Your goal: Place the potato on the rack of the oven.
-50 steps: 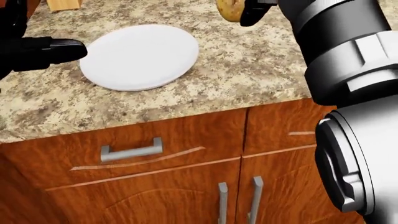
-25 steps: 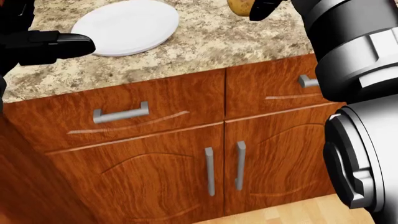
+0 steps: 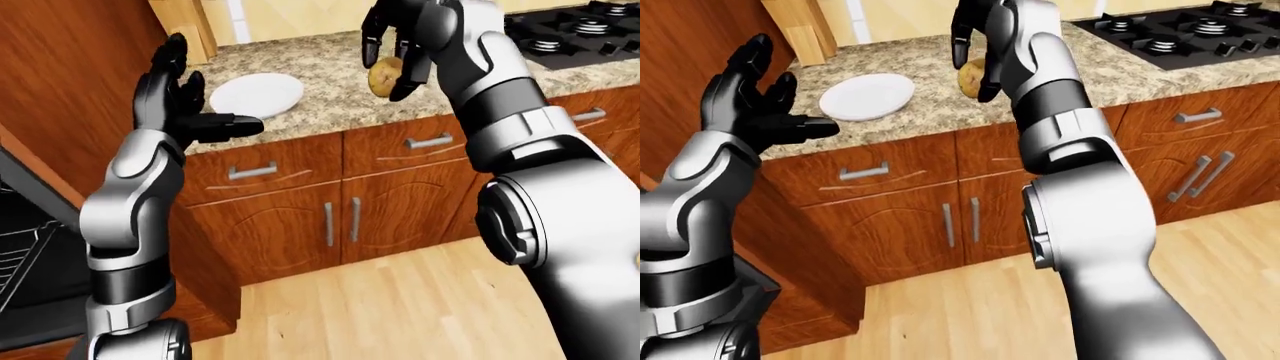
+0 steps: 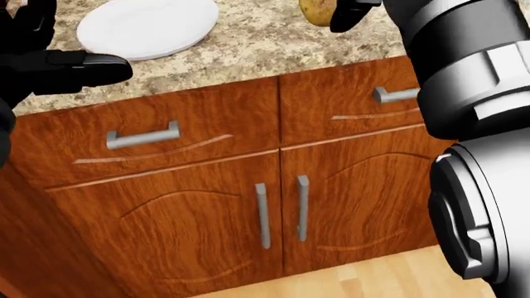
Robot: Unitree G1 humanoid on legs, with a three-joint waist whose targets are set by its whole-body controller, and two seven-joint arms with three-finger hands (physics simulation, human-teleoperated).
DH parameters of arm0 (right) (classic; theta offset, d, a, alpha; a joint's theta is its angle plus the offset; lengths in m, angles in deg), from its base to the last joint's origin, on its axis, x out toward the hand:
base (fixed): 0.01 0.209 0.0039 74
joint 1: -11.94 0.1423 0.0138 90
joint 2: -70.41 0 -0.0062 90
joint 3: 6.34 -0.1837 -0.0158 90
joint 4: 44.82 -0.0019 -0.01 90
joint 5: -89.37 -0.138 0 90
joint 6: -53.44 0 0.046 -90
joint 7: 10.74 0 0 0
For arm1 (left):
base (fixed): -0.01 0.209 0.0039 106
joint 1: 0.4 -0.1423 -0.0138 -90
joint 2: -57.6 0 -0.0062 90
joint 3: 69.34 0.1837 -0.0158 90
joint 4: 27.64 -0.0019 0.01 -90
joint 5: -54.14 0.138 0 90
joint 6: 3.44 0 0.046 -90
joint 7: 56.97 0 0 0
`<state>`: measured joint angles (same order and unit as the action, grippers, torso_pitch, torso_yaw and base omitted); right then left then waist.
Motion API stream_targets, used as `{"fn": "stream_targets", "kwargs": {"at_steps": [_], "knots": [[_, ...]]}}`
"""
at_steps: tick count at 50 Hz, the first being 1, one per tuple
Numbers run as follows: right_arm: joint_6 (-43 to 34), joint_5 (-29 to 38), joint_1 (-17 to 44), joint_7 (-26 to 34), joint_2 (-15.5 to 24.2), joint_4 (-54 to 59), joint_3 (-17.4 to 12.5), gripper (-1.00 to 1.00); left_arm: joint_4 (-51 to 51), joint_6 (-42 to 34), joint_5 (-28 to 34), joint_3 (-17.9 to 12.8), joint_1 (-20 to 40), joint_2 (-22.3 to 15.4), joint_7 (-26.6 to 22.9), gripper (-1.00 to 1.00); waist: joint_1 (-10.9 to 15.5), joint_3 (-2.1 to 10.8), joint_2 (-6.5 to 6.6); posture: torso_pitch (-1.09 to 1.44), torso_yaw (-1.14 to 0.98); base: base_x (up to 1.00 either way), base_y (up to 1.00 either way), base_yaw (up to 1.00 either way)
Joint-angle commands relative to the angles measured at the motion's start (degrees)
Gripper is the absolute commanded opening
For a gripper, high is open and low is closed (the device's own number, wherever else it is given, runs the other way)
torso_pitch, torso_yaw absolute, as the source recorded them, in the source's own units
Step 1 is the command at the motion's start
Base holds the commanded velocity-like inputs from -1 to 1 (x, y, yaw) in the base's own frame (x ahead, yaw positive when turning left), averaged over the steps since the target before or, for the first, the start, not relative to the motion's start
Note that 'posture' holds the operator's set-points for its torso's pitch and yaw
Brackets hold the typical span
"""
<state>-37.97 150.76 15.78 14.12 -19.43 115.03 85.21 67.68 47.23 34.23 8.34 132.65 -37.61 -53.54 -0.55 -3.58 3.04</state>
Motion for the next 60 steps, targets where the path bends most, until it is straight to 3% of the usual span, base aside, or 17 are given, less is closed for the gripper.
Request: {"fn": "stream_targets", "kwargs": {"at_steps": [1, 8, 10, 19, 25, 27, 28, 29, 31, 36, 42, 44, 45, 49, 57, 59, 60], "knots": [[0.5, -0.3, 2.9, -1.2, 0.3, -2.7, -0.2, -1.0, 2.2, 1.8, 0.3, -1.7, 1.9, -1.2, 0.4, 1.0, 0.2, 1.97, 0.11, 0.0, 0.0, 0.0, 0.0, 0.0], [0.6, -0.5, 3.1, -1.5, 0.4, -2.9, -0.2, -1.0, 2.9, 0.9, -0.1, -1.6, 2.4, -1.4, 0.8, 1.0, -0.3, 1.74, -0.17, 0.0, 0.0, 0.0, 0.0, 0.0], [0.4, -0.3, 3.5, -1.5, 0.5, -2.9, -0.1, -1.0, 2.8, 1.0, 0.0, -1.6, 2.5, -1.5, 0.8, 1.0, 0.4, 3.47, -0.21, 0.0, 0.0, 0.0, 0.0, 0.28], [1.0, 0.5, 2.9, -1.9, 0.4, -3.0, 0.2, -1.0, 3.5, 0.6, -0.2, -1.7, 2.4, -1.5, 0.9, 1.0, 0.8, 4.68, 2.31, 0.0, 0.0, -0.15, 0.0, 0.99], [1.3, 0.9, 2.9, -1.9, 0.5, -3.0, 0.2, -1.0, 5.1, 0.2, 0.1, -1.6, 2.8, -1.7, 1.3, 1.0, 0.9, 2.96, -1.75, 0.0, 0.0, -0.19, 0.0, 1.0], [1.4, 0.9, 3.1, -1.7, 0.7, -2.9, 0.1, -1.0, 5.3, 0.0, 0.2, -1.3, 3.0, -1.6, 1.4, 1.0, 0.7, 3.72, -5.37, 0.0, 0.0, -0.2, 0.0, 1.0], [1.3, 1.1, 3.4, -1.4, 0.9, -3.0, 0.2, -1.0, 5.5, 0.1, 0.2, -1.2, 3.0, -1.5, 1.3, 1.0, 1.0, 4.66, -6.0, 0.0, 0.0, -0.2, 0.0, 1.0], [1.5, 1.2, 3.4, -1.4, 1.0, -3.0, 0.2, -1.0, 5.5, 0.0, 0.2, -1.2, 3.0, -1.4, 1.3, 1.0, 0.6, 3.25, -5.15, 0.0, 0.0, -0.19, 0.0, 1.0], [1.4, 1.2, 3.6, -1.2, 1.1, -2.9, 0.1, -1.0, 5.7, 0.0, 0.3, -0.9, 3.0, -1.2, 1.2, 1.0, 1.3, 3.39, -5.3, 0.0, 0.0, -0.19, 0.0, 1.0], [1.3, 1.6, 3.3, -1.4, 1.3, -3.0, 0.1, -1.0, 5.3, 0.2, 0.9, -0.8, 3.0, -1.0, 0.6, 1.0, 1.6, 2.99, -2.56, 0.0, 0.0, -0.19, 0.0, 1.0], [1.4, 2.0, 2.8, -1.6, 0.9, -3.2, 0.3, -1.0, 5.7, -0.3, 0.9, -1.1, 3.2, -1.0, 0.7, 1.0, 1.5, 2.69, 2.34, 0.0, 0.0, -0.19, 0.0, 1.0], [1.4, 2.2, 2.8, -1.5, 0.9, -3.1, 0.3, -1.0, 5.5, -0.1, 1.0, -1.1, 3.1, -1.0, 0.6, 1.0, 1.7, 3.32, 5.58, 0.0, 0.0, -0.19, 0.0, 1.0], [1.6, 2.2, 2.6, -1.7, 0.8, -3.0, 0.3, -1.0, 5.3, 0.1, 1.0, -1.0, 3.1, -0.9, 0.6, 1.0, 1.7, 4.04, 5.76, 0.0, 0.0, -0.19, 0.0, 1.0], [1.8, 2.4, 2.4, -1.7, 0.9, -2.8, 0.3, -1.0, 5.0, 0.4, 1.1, -1.1, 3.0, -0.9, 0.5, 1.0, 2.3, 4.4, 2.45, 0.0, 0.0, -0.19, 0.0, 1.0], [1.7, 2.7, 3.4, -0.9, 0.9, -3.0, 0.3, -1.0, 5.5, -0.1, 0.7, -1.6, 3.2, -1.2, 0.7, 1.0, 1.3, 2.41, -2.32, 0.0, 0.0, -0.19, 0.0, 1.0], [1.6, 2.7, 3.8, -0.6, 1.1, -3.1, 0.2, -1.0, 5.4, 0.1, 0.7, -1.5, 3.0, -1.2, 0.6, 1.0, 1.1, 3.24, -6.13, 0.0, 0.0, -0.19, 0.0, 1.0], [1.7, 2.7, 3.8, -0.6, 1.2, -3.1, 0.2, -1.0, 5.6, -0.1, 0.6, -1.5, 3.0, -1.2, 0.7, 1.0, 1.3, 3.08, -5.25, 0.0, 0.0, -0.19, 0.0, 1.0]]}}
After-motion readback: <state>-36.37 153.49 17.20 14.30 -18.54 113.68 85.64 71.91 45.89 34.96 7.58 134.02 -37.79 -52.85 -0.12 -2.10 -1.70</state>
